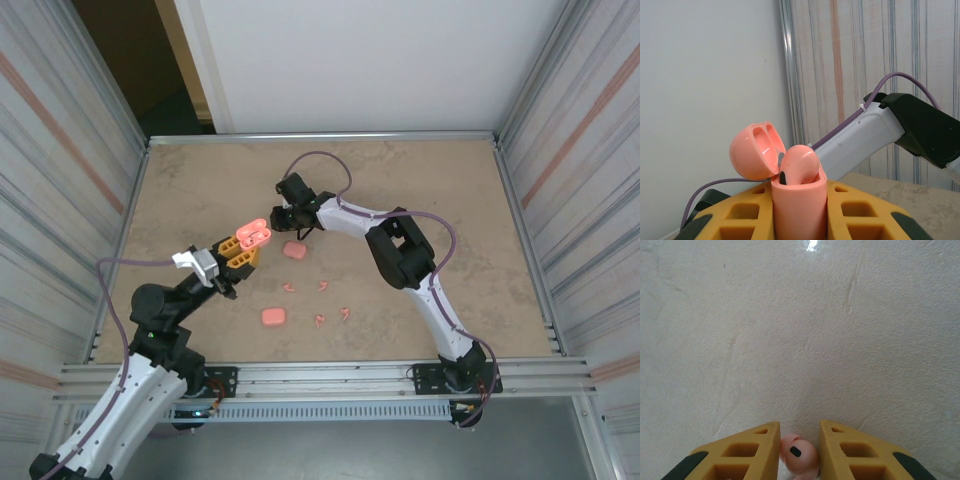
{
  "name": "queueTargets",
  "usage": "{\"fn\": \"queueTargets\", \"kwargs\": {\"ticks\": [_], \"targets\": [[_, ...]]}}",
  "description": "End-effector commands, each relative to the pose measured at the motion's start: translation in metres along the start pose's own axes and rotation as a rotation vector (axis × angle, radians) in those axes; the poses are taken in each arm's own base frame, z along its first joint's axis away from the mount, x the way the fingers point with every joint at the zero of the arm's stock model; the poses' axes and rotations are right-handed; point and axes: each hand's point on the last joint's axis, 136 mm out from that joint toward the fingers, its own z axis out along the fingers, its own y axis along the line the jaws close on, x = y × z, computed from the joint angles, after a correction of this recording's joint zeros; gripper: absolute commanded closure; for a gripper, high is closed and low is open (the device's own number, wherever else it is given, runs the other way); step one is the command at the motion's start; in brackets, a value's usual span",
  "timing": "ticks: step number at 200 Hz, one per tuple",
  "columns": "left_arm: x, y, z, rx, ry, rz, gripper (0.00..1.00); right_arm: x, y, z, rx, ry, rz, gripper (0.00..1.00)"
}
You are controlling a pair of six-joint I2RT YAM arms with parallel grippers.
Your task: Insert wireless bluetooth earbuds into charging case
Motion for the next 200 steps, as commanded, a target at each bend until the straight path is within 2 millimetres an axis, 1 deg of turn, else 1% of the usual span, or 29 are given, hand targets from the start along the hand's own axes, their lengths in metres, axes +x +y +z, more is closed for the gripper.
{"fn": "queueTargets", "kwargs": {"ticks": [1,30,57,93,128,158,200], "targets": [[-0.005,0.000,-0.001,-0.008,-0.016,0.025,1.00,0.027,-0.004,-0.003,0.033,0.076,-0.021,0.75],[-0.004,0.001,-0.001,-0.010,-0.012,0.024,1.00,0.026,-0.002,-0.010,0.021,0.061,-0.029,0.77],[-0.004,0.001,0.000,-0.010,-0.011,0.025,1.00,0.020,0.001,-0.020,-0.005,0.025,-0.036,0.80],[0.002,0.002,0.001,-0.012,0.010,0.013,1.00,0.010,0.003,-0.034,-0.029,-0.015,-0.050,0.80],[0.022,0.007,0.004,-0.025,0.062,-0.021,1.00,-0.002,0.000,-0.052,-0.045,-0.064,-0.061,0.80],[0.047,0.014,0.007,-0.054,0.118,-0.064,1.00,-0.013,-0.008,-0.073,-0.050,-0.115,-0.054,0.80],[0.084,0.023,0.011,-0.088,0.216,-0.117,1.00,-0.023,-0.022,-0.103,-0.044,-0.176,-0.057,0.80]]}}
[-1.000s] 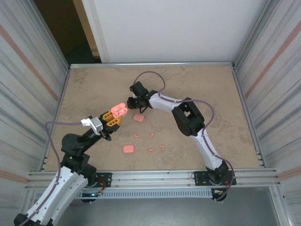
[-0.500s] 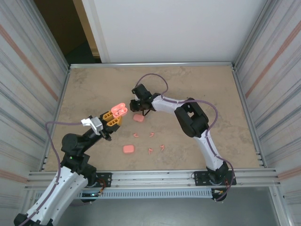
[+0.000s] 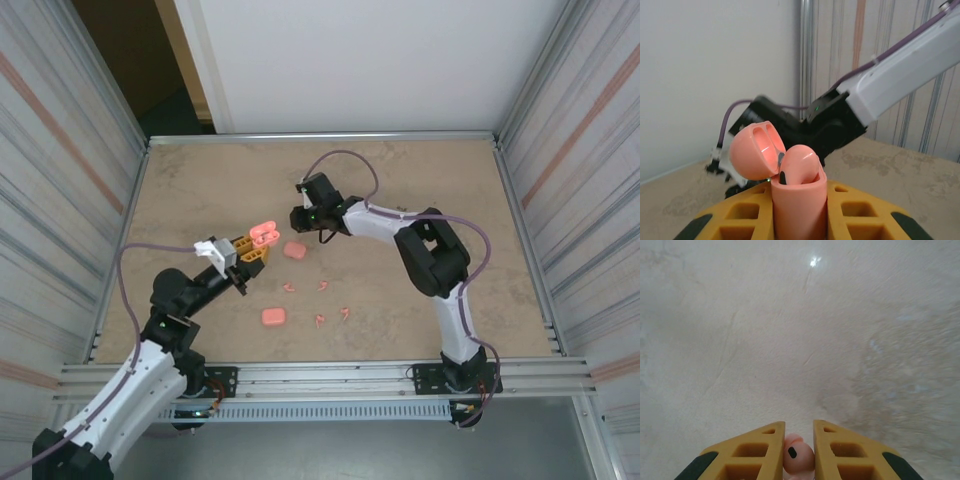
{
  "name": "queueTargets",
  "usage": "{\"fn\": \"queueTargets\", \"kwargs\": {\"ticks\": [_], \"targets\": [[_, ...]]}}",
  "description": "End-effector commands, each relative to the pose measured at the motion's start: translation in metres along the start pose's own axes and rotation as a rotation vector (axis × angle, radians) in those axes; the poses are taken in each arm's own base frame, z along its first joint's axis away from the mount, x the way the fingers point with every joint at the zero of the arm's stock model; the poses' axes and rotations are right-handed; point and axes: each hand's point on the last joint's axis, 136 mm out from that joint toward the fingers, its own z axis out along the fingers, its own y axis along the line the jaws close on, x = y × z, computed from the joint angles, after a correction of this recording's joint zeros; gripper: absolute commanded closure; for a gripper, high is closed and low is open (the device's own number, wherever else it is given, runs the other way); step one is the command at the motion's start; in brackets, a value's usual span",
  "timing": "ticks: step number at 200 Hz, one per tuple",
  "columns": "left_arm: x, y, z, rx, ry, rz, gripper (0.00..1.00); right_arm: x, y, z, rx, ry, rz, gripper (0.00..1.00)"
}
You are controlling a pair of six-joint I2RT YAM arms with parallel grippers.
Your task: Insert wireless bluetooth earbuds into charging case
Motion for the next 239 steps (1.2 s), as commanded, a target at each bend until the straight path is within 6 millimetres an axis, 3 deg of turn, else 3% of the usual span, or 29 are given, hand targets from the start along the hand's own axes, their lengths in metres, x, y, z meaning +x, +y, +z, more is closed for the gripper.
{"fn": "queueTargets", "kwargs": {"ticks": [1,43,106,184,239], "targets": [[0.007,0.006,0.004,-0.026,0.008,-0.013,1.00,-0.026,0.005,-0.032,-0.024,-0.093,-0.036,0.80],[0.029,0.014,0.016,-0.038,0.057,-0.073,1.00,-0.038,0.001,-0.071,-0.028,-0.173,-0.067,0.80],[0.044,0.019,0.035,-0.005,0.089,-0.174,1.00,-0.048,0.017,-0.144,-0.080,-0.293,-0.150,0.80],[0.036,0.006,0.055,0.135,0.054,-0.241,1.00,-0.044,0.045,-0.226,-0.194,-0.442,-0.279,0.80],[0.027,-0.008,0.065,0.244,0.027,-0.268,1.00,-0.037,0.064,-0.258,-0.266,-0.516,-0.357,0.80]]}}
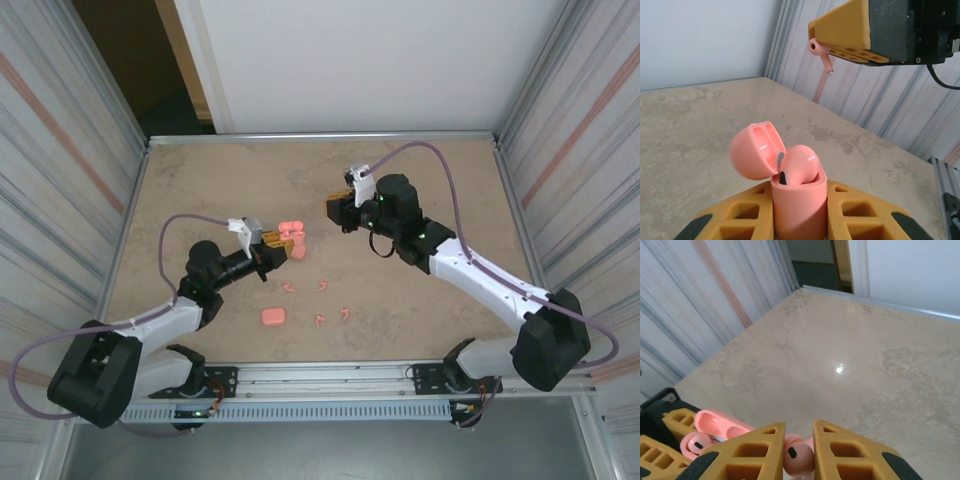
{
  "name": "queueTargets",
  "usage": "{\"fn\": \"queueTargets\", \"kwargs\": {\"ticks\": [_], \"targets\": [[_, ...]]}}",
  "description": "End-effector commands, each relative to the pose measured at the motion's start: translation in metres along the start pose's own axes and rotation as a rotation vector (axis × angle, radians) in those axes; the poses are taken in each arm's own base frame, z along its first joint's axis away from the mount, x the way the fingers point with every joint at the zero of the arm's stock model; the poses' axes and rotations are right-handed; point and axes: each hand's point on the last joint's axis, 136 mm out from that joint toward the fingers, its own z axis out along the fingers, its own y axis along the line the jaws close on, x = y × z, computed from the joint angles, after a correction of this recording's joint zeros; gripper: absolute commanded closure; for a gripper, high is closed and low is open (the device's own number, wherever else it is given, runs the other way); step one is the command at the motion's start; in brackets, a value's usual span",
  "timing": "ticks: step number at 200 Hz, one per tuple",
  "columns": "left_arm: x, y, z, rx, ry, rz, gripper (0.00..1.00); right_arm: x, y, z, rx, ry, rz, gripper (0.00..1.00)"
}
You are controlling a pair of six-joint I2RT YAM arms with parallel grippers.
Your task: Insert wireless bluetooth earbuds into charging case
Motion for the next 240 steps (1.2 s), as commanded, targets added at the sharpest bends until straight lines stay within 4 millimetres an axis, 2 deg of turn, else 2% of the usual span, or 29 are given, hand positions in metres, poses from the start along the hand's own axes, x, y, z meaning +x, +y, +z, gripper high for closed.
{"fn": "queueTargets", "kwargs": {"ticks": [1,37,84,240], "targets": [[-0.029,-0.019,0.006,0.103,-0.075,0.038,1.00,-0.014,0.018,-0.013,-0.061,-0.062,-0.069,0.81],[-0.032,-0.027,0.013,0.156,-0.071,0.026,1.00,-0.017,0.034,-0.021,-0.102,-0.093,-0.113,0.80],[-0.040,-0.038,0.021,0.224,-0.076,0.004,1.00,-0.016,0.046,-0.021,-0.132,-0.108,-0.160,0.80],[-0.049,-0.042,0.025,0.239,-0.093,-0.026,1.00,0.004,0.048,-0.007,-0.138,-0.082,-0.191,0.80]]}}
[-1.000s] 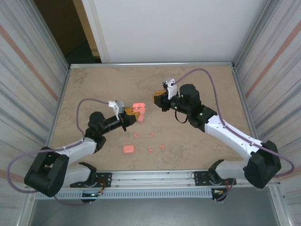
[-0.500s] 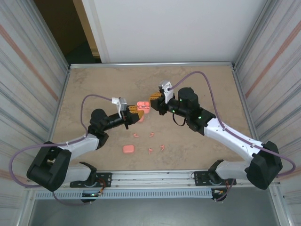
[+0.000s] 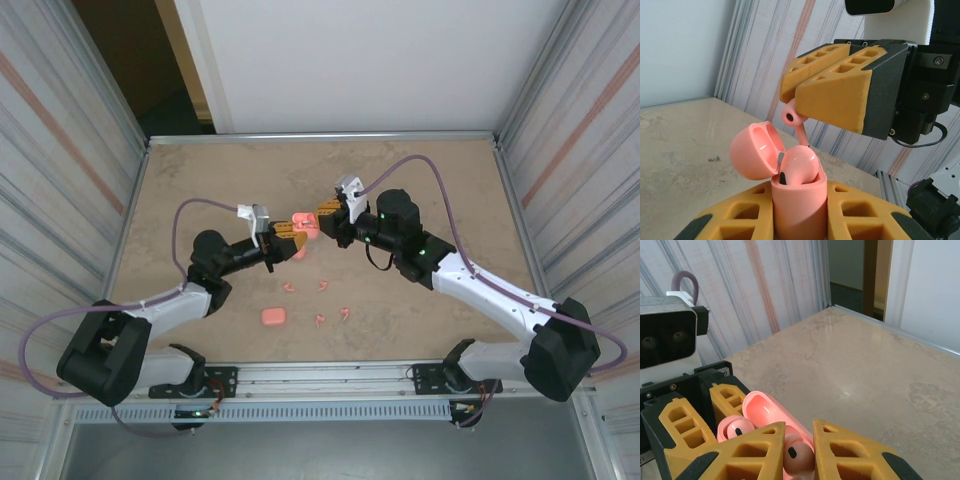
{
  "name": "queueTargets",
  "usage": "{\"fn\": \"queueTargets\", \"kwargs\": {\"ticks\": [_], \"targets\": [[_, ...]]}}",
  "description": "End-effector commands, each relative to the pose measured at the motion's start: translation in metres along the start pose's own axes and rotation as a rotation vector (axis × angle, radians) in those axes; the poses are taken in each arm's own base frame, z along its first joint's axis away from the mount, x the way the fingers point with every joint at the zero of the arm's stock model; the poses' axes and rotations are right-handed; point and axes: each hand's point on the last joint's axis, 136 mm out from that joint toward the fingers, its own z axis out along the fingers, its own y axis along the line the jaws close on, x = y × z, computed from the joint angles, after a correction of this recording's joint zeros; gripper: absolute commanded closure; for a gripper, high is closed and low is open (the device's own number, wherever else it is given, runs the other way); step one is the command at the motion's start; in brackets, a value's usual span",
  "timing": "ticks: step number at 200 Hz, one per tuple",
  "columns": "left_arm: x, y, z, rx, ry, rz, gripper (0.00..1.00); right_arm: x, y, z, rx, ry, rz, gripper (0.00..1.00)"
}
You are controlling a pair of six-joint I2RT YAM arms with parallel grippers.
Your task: Insert wireless bluetooth earbuds into charging case
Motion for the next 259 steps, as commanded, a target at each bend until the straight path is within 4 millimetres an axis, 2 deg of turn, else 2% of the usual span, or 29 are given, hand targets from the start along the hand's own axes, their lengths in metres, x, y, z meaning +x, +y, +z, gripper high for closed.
{"fn": "queueTargets", "kwargs": {"ticks": [1,182,238,259], "targets": [[-0.014,-0.009,0.005,0.041,-0.030,0.030,1.00,0.000,0.004,0.002,-0.016,-0.015,-0.032,0.80],[-0.022,-0.013,0.006,0.055,-0.057,0.030,1.00,0.009,0.015,0.000,-0.077,-0.006,-0.027,0.79],[-0.022,-0.015,0.006,0.061,-0.057,0.041,1.00,0.001,0.018,-0.004,-0.086,-0.019,-0.018,0.76],[-0.021,-0.015,0.007,0.062,-0.058,0.047,1.00,-0.008,0.019,-0.007,-0.087,-0.029,-0.012,0.70]]}}
